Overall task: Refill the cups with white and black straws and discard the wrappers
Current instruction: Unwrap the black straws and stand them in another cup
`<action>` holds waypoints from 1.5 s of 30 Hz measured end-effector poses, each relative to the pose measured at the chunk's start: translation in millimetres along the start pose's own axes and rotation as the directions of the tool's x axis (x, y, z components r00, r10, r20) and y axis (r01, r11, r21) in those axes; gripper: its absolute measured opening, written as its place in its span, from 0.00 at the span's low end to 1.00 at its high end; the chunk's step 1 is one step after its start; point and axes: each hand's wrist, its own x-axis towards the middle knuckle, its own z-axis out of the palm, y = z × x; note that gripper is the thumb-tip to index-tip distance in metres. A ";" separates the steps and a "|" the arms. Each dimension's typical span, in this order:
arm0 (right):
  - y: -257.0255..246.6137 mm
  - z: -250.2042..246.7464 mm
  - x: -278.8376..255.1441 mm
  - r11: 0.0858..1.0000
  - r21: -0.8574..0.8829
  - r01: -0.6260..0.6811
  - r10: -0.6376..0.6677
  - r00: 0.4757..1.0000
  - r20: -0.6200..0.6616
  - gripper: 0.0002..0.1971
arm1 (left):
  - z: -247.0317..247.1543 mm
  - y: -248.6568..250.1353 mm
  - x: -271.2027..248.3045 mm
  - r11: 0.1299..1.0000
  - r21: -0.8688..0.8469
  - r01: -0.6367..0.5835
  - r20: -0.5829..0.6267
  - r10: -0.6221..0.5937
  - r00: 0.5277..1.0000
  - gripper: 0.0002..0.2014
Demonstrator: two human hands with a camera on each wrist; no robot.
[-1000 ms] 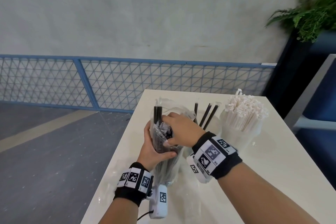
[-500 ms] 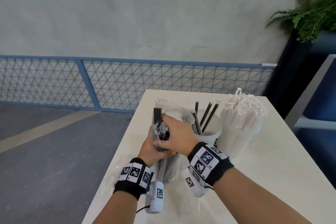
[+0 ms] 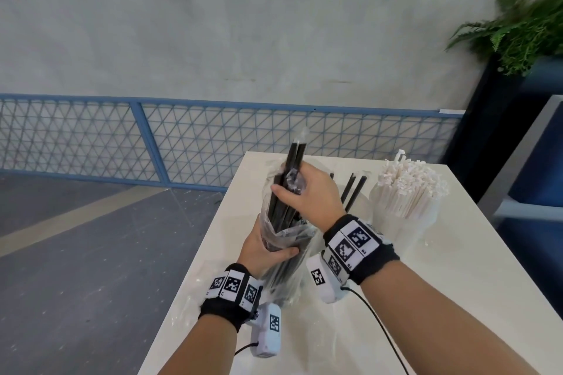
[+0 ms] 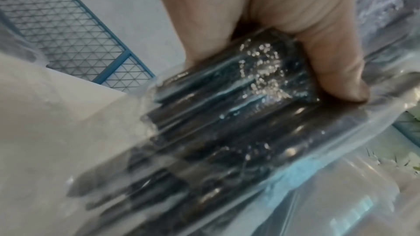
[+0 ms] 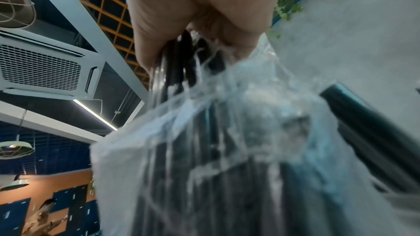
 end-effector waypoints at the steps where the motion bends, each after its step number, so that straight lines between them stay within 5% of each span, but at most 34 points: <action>1: 0.3 -1.3 -0.8 0.999 0.034 -0.011 0.011 1.000 -0.017 0.15 | 1.7 0.5 0.1 1.000 -0.002 -0.002 0.007 0.002 1.000 0.39; 10: 7.1 28.6 -39.1 0.978 0.195 -0.068 0.122 0.952 -0.280 0.23 | 12.5 10.0 -2.6 0.994 -0.036 -0.105 -0.003 0.105 0.994 0.37; 14: 6.6 35.4 -45.1 0.916 0.359 -0.178 0.274 0.932 -0.236 0.31 | 13.1 14.0 -5.7 0.992 -0.059 -0.114 0.050 0.117 0.992 0.41; 19: 14.4 33.7 -33.7 0.901 0.323 -0.290 0.350 0.925 -0.146 0.13 | 10.2 20.5 -4.2 0.982 -0.177 -0.069 0.075 0.083 0.994 0.41; 26: 15.9 16.5 -10.7 0.810 0.512 -0.286 0.381 0.921 -0.087 0.12 | 7.5 14.7 -4.4 0.979 -0.201 -0.035 0.086 0.053 0.995 0.32; 32: 13.0 -3.2 -2.1 0.775 0.571 -0.270 0.341 0.940 -0.018 0.04 | -1.2 37.8 -4.8 0.962 -0.246 -0.122 0.035 0.134 0.990 0.39; 38: 7.1 6.8 -7.9 0.758 0.593 -0.272 0.342 0.940 -0.005 0.09 | 2.3 81.7 12.7 0.955 -0.128 -0.268 -0.095 0.257 0.962 0.08; 42: 6.4 -3.6 -0.8 0.714 0.653 -0.253 0.358 0.933 -0.030 0.08 | -0.6 71.9 13.6 0.974 0.039 -0.222 -0.142 0.226 0.964 0.06; 45: 6.3 -13.0 6.6 0.675 0.706 -0.212 0.362 0.930 -0.068 0.06 | -3.5 67.2 8.6 0.981 -0.002 -0.195 -0.073 0.194 0.978 0.06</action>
